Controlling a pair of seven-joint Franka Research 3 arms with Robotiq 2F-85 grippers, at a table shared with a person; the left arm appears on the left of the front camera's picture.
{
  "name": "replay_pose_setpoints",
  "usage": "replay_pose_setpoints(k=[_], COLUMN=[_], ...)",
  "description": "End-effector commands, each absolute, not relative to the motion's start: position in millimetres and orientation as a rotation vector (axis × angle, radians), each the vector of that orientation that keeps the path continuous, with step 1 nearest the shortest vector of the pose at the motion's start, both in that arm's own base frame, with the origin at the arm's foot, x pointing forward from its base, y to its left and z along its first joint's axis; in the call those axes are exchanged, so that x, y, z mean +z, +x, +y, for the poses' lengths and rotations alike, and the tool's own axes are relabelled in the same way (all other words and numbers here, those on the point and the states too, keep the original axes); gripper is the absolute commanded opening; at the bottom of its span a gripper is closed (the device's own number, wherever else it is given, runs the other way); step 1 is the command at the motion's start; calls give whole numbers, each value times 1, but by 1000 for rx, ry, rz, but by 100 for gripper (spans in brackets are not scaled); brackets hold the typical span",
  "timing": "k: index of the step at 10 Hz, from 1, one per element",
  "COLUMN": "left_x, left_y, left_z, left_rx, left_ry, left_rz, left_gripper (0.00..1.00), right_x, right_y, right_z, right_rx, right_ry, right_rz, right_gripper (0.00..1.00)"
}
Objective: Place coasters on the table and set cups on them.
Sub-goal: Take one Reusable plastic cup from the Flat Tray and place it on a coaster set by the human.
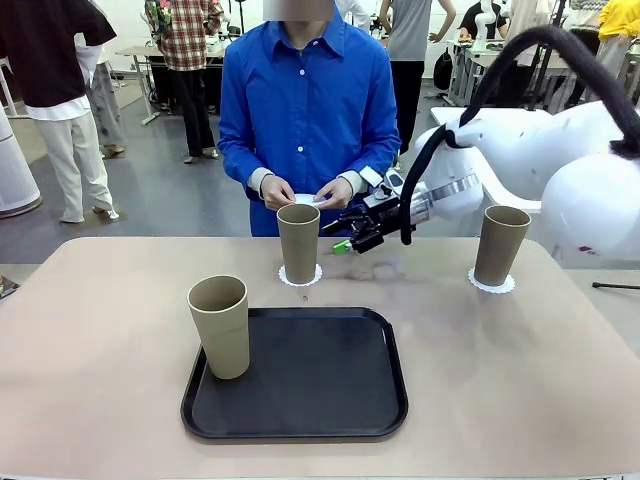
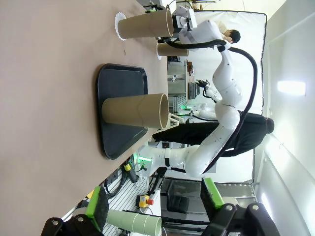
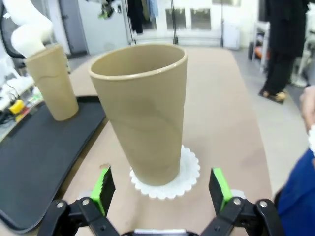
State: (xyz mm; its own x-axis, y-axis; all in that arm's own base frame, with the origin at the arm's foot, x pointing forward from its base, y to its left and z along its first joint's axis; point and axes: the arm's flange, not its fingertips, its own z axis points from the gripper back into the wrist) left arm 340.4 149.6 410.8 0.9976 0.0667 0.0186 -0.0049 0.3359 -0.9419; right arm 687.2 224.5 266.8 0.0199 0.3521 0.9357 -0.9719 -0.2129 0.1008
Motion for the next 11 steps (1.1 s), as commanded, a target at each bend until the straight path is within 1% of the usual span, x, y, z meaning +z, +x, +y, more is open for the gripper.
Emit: replay_pose_setpoints(k=[1,3,5,6,7,9,11], left_x=[413,413,413,413,413,413,413], left_y=[339,339,339,339,339,339,339], left_z=[151,151,151,151,151,151,151], left_rx=[42,42,42,42,42,42,42], left_ry=[-1239,-1239,-1239,-1239,-1239,-1239,-1239], left_rz=[-64,-64,-64,-64,-64,-64,-64], left_gripper=[100,100,100,100,100,100,100], right_x=[293,321,355,374,393,431,465], right_y=[658,647,623,605,582,535,501], right_z=[216,204,200,201,204,219,243], right_rx=[1486,1470,1378,1300,1173,1030,986], right_ry=[992,884,749,649,543,472,459], right_rz=[-693,-646,-573,-535,-473,-390,-364], right_gripper=[100,100,100,100,100,100,100])
